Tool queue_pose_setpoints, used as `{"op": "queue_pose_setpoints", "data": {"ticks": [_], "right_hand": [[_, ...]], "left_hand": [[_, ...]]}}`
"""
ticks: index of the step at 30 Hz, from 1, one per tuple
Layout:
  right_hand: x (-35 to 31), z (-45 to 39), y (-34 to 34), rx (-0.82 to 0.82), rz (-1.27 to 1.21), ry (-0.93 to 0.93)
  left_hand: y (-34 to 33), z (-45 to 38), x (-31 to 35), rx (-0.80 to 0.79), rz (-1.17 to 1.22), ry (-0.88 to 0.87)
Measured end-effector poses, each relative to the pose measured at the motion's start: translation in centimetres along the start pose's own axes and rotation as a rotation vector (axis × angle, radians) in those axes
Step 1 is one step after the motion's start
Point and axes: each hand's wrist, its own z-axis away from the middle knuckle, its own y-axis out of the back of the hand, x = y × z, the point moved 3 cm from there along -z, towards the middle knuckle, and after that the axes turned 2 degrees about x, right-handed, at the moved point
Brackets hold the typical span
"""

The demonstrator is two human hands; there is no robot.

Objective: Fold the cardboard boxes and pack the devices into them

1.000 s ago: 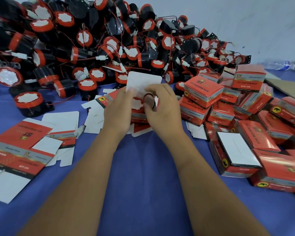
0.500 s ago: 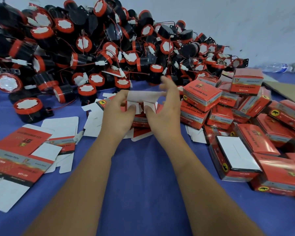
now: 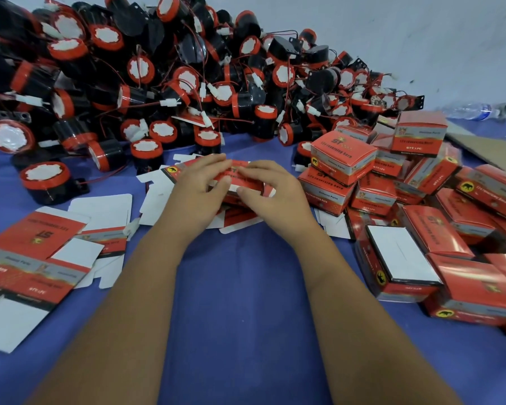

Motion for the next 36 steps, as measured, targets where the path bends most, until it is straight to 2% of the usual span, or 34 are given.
{"op": "queue_pose_setpoints", "data": {"ticks": [4, 10, 16, 23, 26, 29, 32, 36], "right_hand": [[0.6, -0.3, 0.2, -0.042, 0.012, -0.015], [-0.2, -0.1, -0.3, 0.058, 0.158, 0.096], [-0.6, 0.0, 0.1, 0.154, 0.106, 0.075], [-0.3, 0.0, 0.0, 0.214, 0.040, 0.004], [-0.2, 0.1, 0.2, 0.225, 0.058, 0.005], [-0.3, 0.1, 0.2, 0.231, 0.138, 0.033], [-0.9, 0.0, 0.0, 0.247, 0.323, 0.128], [-1.7, 0.4, -0.5, 0.191, 0.497, 0.254]], "left_hand": [[0.0, 0.0, -0.5, 0.036, -0.010, -0.001], [0.1, 0.1, -0.2, 0.047, -0.023, -0.036], [0.2, 0.4, 0.1, 0.129, 0.099, 0.010], [0.3, 0.1, 0.0, 0.177, 0.375, 0.106], [0.1, 0.0, -0.2, 0.154, 0.276, 0.090], [-0.3, 0.2, 0.0, 0.081, 0.080, -0.016], [-0.3, 0.4, 0.7, 0.162, -0.244, -0.189], [-0.3, 0.6, 1.1, 0.231, -0.371, -0.233]]}}
